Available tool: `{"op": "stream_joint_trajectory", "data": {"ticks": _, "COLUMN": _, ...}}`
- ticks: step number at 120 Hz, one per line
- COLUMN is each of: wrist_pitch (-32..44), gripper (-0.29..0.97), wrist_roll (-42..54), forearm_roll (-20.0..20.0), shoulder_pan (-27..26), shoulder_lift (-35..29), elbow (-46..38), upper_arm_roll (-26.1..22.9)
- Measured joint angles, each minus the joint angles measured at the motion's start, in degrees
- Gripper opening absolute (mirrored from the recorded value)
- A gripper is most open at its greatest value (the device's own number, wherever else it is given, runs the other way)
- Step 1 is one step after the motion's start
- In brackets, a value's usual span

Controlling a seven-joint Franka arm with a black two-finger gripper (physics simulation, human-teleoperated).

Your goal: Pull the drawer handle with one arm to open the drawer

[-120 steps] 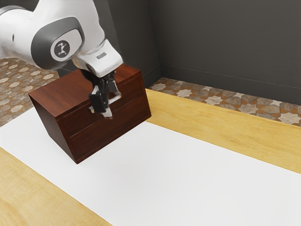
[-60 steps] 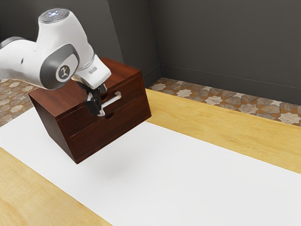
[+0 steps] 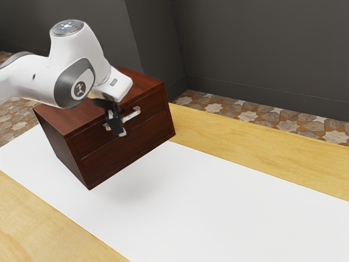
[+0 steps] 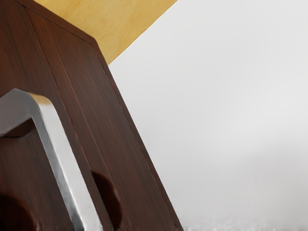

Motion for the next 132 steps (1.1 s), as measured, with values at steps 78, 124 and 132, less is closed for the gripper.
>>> {"op": "stream_joint_trajectory", "data": {"ticks": 78, "wrist_pitch": -3.16, "gripper": 0.43, "wrist_roll": -10.38, "forearm_roll": -1.82, "shoulder_pan": 0.20, "shoulder_lift": 6.05, "elbow": 6.10, "upper_arm_roll": 0.07}}
{"op": "stream_joint_trajectory", "data": {"ticks": 124, "wrist_pitch": -2.98, "gripper": 0.69, "wrist_roll": -14.10, "forearm_roll": -3.03, "shoulder_pan": 1.00, "shoulder_lift": 6.00, "elbow": 4.24, "upper_arm_roll": -1.48}}
{"op": "stream_joint_trajectory", "data": {"ticks": 132, "wrist_pitch": -2.81, "gripper": 0.56, "wrist_roll": -14.60, "forearm_roll": -2.79, "shoulder_pan": 0.84, "shoulder_lift": 5.17, "elbow": 3.47, "upper_arm_roll": -1.87}}
